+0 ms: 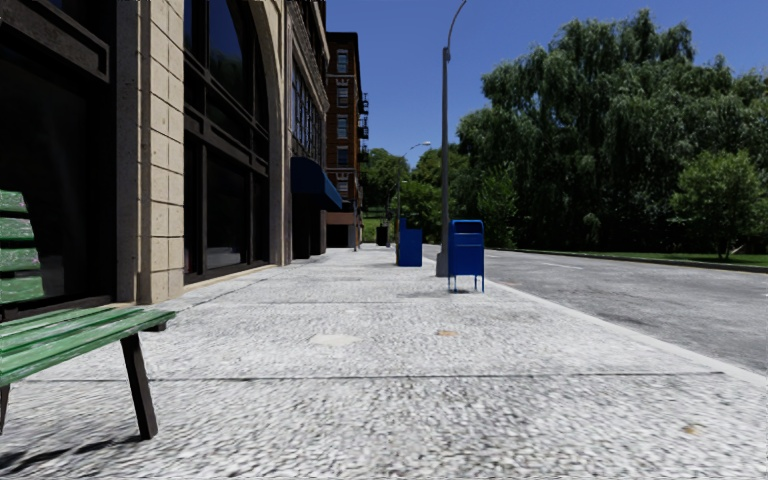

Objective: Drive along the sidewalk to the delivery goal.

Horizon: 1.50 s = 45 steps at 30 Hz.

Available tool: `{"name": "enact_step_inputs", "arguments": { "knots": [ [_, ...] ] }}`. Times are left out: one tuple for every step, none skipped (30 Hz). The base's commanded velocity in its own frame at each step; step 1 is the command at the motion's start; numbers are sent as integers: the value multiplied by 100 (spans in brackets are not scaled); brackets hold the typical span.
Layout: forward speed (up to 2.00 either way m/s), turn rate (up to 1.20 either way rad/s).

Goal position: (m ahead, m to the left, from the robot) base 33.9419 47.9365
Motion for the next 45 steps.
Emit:
{"name": "enact_step_inputs", "arguments": {
  "knots": [
    [200,50],
    [200,50],
    [200,50],
    [200,50],
    [200,50],
    [200,50],
    [200,50],
    [200,50],
    [200,50],
    [200,0],
    [200,0],
    [200,0],
    [200,0],
    [200,0],
    [200,0],
    [200,0],
    [200,0],
    [200,0],
    [200,0],
    [200,0],
    [200,0],
    [200,0],
    [200,0],
    [200,0],
    [200,0],
    [200,0],
    [200,0],
    [200,-21],
    [200,-37],
    [200,-37],
    [200,-42],
    [200,-43],
    [200,-2],
    [200,-2],
    [200,0],
    [199,0],
    [199,0],
    [199,0],
    [199,0],
    [199,0],
    [199,0],
    [199,0],
    [199,0],
    [200,0],
    [200,0]
  ]
}}
